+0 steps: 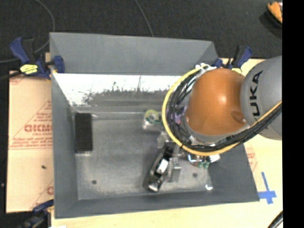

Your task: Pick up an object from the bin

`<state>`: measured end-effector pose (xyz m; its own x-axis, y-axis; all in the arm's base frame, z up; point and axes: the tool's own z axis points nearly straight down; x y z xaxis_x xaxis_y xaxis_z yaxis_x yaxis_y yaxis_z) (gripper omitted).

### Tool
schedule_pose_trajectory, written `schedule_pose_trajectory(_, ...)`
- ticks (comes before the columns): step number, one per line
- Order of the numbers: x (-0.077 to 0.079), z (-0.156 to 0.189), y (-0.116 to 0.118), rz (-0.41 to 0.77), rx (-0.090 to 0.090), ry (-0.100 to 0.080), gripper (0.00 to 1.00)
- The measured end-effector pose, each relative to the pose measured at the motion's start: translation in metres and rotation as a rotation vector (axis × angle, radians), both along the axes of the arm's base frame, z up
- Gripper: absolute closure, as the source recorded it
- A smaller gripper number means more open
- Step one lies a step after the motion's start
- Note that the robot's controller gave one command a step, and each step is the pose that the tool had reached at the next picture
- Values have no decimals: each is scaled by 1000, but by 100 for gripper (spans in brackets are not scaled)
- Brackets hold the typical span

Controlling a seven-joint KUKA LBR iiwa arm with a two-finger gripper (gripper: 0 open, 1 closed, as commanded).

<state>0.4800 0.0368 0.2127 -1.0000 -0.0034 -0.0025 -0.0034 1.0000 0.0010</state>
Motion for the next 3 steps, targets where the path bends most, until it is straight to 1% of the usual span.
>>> schedule_pose_trajectory(1, 49, -102, -28, 234, 0, 3, 0)
schedule_pose_trajectory(2, 61, -50, -42, 476, -4, -9, 0)
schedule_pose_trajectory(3, 62, -113, -48, 402, 0, 2, 0)
